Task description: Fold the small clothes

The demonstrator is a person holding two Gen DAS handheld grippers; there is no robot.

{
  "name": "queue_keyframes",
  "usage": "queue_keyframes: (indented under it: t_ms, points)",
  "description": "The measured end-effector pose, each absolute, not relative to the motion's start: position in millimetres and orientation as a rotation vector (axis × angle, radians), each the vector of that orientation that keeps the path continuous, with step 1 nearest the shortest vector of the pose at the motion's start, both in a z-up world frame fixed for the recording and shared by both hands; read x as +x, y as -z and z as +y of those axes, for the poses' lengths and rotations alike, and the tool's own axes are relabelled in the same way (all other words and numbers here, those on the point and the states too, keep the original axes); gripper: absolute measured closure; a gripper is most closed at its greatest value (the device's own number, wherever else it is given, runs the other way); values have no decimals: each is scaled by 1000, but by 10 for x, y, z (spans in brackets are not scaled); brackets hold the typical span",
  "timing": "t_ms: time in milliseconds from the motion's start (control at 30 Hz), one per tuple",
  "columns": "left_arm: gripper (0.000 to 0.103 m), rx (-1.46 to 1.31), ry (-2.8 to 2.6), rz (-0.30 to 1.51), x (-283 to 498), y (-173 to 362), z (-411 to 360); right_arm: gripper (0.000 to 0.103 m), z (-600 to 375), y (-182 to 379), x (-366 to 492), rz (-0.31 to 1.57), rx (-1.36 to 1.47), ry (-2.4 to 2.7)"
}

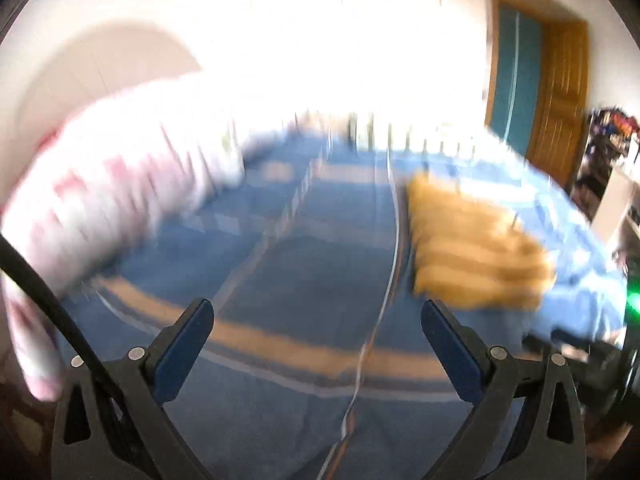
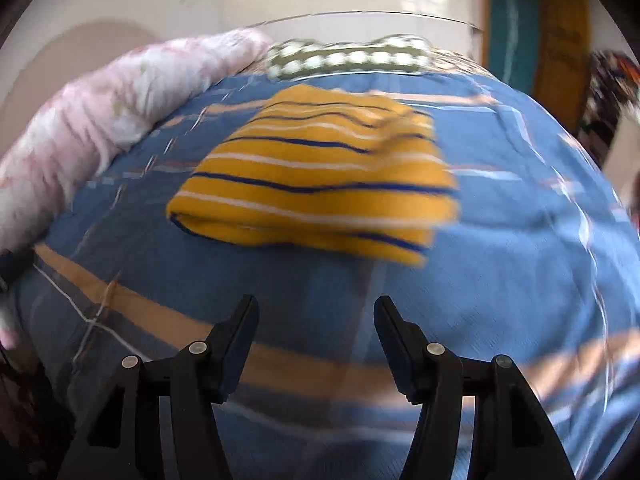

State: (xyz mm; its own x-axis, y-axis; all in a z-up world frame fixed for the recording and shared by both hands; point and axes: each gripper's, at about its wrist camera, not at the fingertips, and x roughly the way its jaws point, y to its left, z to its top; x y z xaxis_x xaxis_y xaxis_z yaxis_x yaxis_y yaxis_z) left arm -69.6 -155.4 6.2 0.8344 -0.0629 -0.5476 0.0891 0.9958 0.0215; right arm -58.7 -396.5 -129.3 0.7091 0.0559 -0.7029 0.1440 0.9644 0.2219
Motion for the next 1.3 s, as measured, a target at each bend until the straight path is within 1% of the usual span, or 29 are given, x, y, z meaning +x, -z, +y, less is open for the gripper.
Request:
queue_keyframes:
  t_ms: [67,133,267,400,667,867,1300]
  points:
    - [0,62,87,494,-836,-311,-1620,38,-4098,1229,-781,738,287,97]
    - [0,73,119,453,-825,-467,-1671,38,-4171,1153,-898,704,295,127]
    - [0,147,230,451,-776,-635,-2019,35,-4277,1044,-1050,665,315,176]
    - [0,159,270,546,-774,-447,-2192,34,-4273,1071,-1148,674,305,202]
    - [0,123,285,717,-816,53,-2131,34,-4277,1282,-1061,752,332,214]
    - [0,120,293,825,-783,330,-2155,34,-4094,1368,-999,793,285,199]
    - [0,202,216,921,-718,600,-2175,33,-4106,1418,-994,814,288,226]
